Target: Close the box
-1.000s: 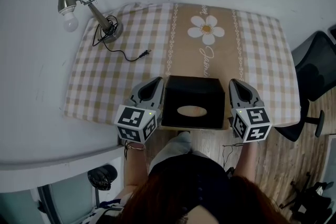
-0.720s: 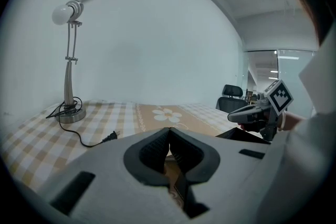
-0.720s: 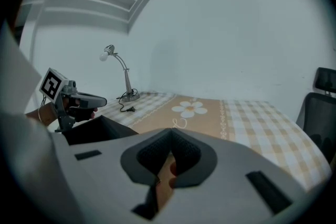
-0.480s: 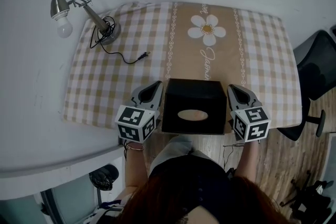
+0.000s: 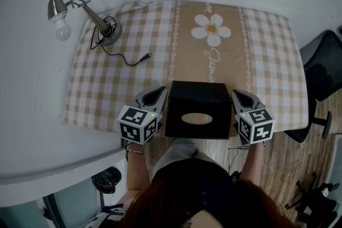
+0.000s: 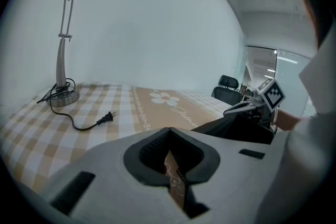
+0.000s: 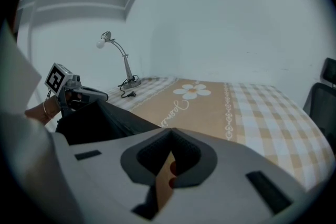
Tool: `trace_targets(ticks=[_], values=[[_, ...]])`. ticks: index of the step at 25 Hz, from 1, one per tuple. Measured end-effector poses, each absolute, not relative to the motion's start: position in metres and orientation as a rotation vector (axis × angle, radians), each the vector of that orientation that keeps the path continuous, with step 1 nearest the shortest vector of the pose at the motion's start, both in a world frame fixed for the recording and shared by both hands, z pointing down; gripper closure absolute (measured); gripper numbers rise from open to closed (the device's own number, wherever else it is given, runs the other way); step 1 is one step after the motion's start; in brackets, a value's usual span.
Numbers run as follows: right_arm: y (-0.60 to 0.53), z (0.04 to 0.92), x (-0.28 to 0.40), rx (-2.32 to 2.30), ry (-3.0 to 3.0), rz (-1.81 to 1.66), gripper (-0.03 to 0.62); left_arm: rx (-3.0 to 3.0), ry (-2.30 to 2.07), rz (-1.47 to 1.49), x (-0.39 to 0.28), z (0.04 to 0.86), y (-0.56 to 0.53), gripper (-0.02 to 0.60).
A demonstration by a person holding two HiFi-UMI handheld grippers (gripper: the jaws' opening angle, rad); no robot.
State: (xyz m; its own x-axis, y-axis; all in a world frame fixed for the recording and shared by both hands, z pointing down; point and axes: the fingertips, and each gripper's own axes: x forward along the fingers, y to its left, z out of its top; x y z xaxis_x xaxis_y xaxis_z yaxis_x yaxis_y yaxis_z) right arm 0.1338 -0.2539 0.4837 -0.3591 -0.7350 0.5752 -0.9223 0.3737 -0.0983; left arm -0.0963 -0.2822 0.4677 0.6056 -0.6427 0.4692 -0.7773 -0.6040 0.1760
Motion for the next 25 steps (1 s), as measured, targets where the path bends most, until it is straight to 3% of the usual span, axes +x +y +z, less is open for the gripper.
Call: trace_targets(ticks=[25], values=[[-0.25,0.51,0.127,1.288,-2.205,0.68,0.577,2.407,-1.012,0.623,-0.088,0.502,-0.28,0.554]])
